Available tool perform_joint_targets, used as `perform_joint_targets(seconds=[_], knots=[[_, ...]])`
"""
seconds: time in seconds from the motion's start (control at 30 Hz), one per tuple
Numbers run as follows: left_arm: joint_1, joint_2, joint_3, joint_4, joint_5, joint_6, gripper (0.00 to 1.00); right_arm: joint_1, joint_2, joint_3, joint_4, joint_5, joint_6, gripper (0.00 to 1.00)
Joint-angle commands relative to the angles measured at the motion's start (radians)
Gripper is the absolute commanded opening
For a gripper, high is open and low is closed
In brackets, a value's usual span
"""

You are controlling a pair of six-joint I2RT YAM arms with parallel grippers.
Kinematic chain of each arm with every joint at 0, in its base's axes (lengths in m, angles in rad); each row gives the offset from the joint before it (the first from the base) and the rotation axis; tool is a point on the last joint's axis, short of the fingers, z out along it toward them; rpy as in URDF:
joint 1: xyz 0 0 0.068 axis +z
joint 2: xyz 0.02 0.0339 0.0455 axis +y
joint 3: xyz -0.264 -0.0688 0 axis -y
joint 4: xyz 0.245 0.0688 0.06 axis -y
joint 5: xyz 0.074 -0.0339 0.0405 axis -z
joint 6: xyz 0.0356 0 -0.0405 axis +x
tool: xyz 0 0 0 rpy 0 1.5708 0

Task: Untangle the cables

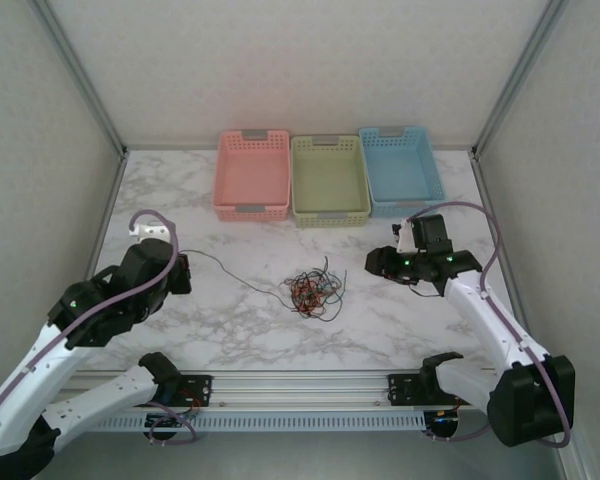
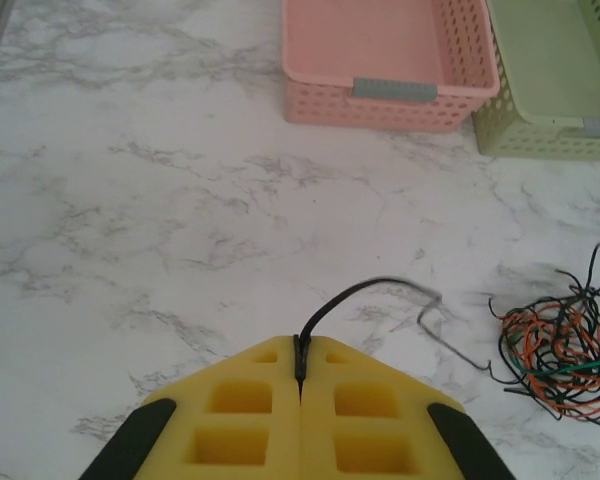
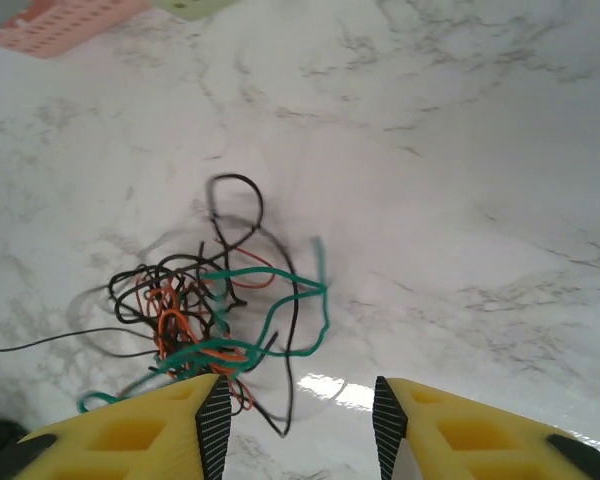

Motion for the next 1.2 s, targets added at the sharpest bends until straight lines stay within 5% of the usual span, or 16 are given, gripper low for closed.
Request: perform_joint_targets(seconds=[0.0, 0.13, 0.47, 0.63, 0.93, 1.17], knots=[[0.009, -0.003, -0.001, 0.034, 0.052, 0.017, 0.00, 0.045, -0.030, 0.058, -0.012, -0.060, -0.034, 0.46], [0.009, 0.005, 0.029, 0.035, 0.121, 0.042, 0.00, 0.174, 0.005, 0.102, -0.021, -0.024, -0.069, 0.42], [0.009, -0.004, 0.140, 0.016, 0.201, 0.047, 0.00, 0.524, 0.282, 0.284, -0.059, 0.289, -0.099, 0.41], [0.009, -0.021, 0.162, 0.020, 0.230, 0.047, 0.00, 0.660, 0.474, 0.420, -0.145, 0.489, -0.148, 0.50], [0.008, -0.027, 0.223, 0.012, 0.255, 0.044, 0.00, 0.697, 0.692, 0.500, -0.181, 0.619, -0.177, 0.63], [0.009, -0.049, 0.251, 0.008, 0.259, 0.041, 0.00, 0.663, 0.778, 0.486, -0.210, 0.746, -0.147, 0.55]])
